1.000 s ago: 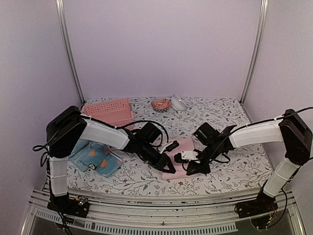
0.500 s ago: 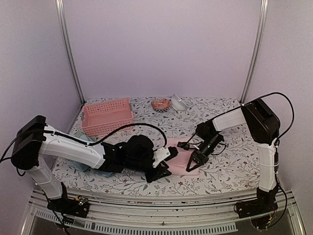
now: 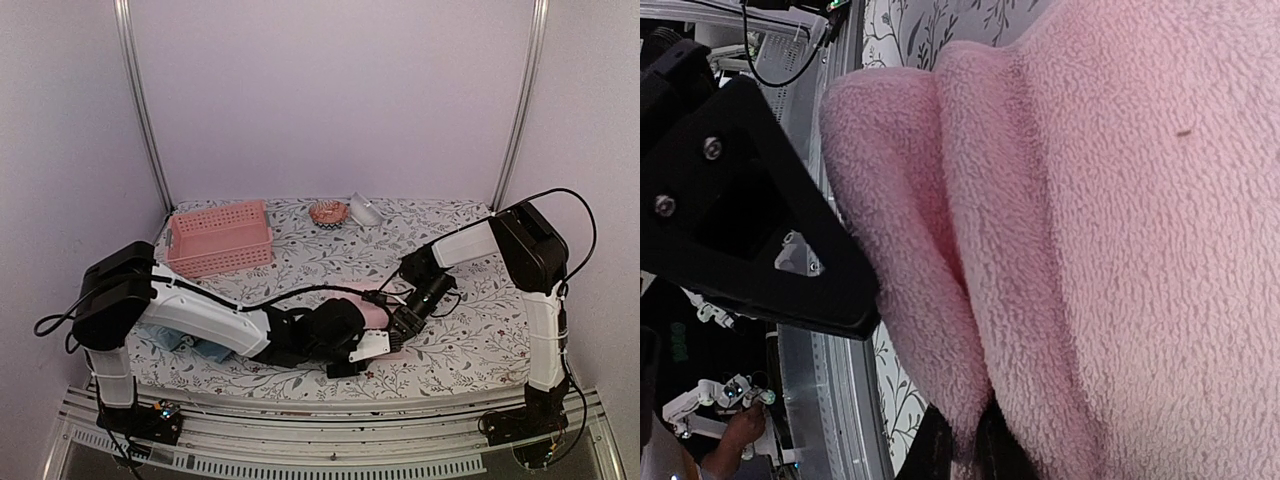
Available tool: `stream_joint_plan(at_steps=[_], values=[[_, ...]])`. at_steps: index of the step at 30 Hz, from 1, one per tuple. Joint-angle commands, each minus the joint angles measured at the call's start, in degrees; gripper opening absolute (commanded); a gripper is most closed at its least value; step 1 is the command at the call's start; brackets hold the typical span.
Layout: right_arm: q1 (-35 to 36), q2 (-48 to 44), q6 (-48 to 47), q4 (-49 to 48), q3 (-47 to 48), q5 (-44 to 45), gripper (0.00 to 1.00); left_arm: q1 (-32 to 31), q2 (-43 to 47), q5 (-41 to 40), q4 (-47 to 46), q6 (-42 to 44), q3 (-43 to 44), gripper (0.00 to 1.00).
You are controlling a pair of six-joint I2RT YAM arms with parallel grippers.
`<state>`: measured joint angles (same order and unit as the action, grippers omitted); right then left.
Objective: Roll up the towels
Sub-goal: Roll the towel at the center of the board.
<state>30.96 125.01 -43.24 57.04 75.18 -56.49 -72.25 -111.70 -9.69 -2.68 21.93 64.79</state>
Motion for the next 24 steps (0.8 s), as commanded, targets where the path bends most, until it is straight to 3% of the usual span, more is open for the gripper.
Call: stream_joint_plan(at_steps=[1,11,15,24], values=[[0.42,3.42,-0.09,-0.37,-0.81,4.69,0.04,0.25,-4.17,-4.8,-1.16,4.91,0.29,0.42],[0.42,4.13,-0.44,0.35,-0.82,4.34,0.04,-0.6,-4.83,-11.17,-8.61,7.51,-3.18,0.41],[0.42,4.4,-0.44,0.36,-0.63,4.22,0.04,-0.91,-1.53,-8.85,-12.01,8.66,-5.99,0.43],[0.42,4.69,-0.3,0.65,-0.38,4.15,0.04,1.72,-7.39,-6.55,-1.73,4.9,-0.74,0.37]])
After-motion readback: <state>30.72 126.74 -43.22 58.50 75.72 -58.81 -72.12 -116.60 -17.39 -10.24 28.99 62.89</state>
